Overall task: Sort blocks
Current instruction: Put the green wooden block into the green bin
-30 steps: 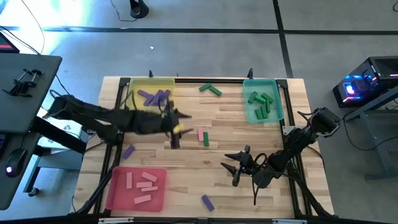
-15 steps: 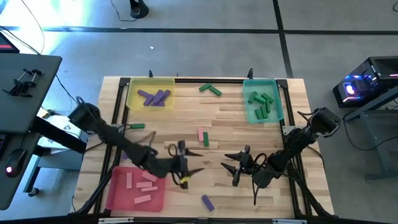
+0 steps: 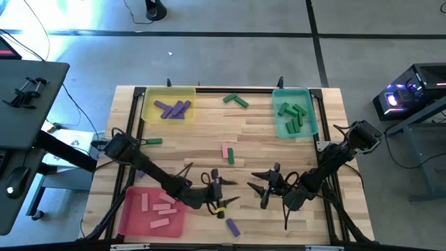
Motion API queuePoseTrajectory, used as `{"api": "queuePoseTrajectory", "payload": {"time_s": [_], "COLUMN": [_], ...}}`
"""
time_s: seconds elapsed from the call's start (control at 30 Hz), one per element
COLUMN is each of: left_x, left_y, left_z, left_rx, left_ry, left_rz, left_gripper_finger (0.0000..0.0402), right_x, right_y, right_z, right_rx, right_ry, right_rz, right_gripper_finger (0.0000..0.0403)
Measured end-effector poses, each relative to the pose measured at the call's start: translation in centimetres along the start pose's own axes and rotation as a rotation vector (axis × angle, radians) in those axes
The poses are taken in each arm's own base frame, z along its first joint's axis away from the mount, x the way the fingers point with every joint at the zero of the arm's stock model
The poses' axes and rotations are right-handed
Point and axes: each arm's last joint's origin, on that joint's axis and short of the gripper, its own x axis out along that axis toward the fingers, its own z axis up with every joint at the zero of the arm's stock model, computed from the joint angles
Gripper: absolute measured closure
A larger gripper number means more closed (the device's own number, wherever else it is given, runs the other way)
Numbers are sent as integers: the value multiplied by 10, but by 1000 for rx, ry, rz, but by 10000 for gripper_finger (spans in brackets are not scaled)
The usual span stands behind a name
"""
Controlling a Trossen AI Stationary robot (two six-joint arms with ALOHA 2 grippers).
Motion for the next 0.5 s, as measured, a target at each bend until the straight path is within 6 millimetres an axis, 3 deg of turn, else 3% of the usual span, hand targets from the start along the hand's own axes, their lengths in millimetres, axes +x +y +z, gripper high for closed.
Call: {"api": "queuePoseTrajectory", "payload": {"time_s": [0.23, 0.5], "left_x": [-1, -20], "left_y": [11, 1], "left_z": [-10, -10], "left_rx": [-18, 89], "left_ry": [51, 14], "left_rz": [281, 529], "left_gripper_finger": [174, 174], "right_x": [13, 65], "right_y": [17, 41], "right_z": [-16, -44], "right_rx": [-128, -215], "right_ry": [-38, -29], "right_rz": [-98, -253], "right_gripper_finger": [211, 211]}}
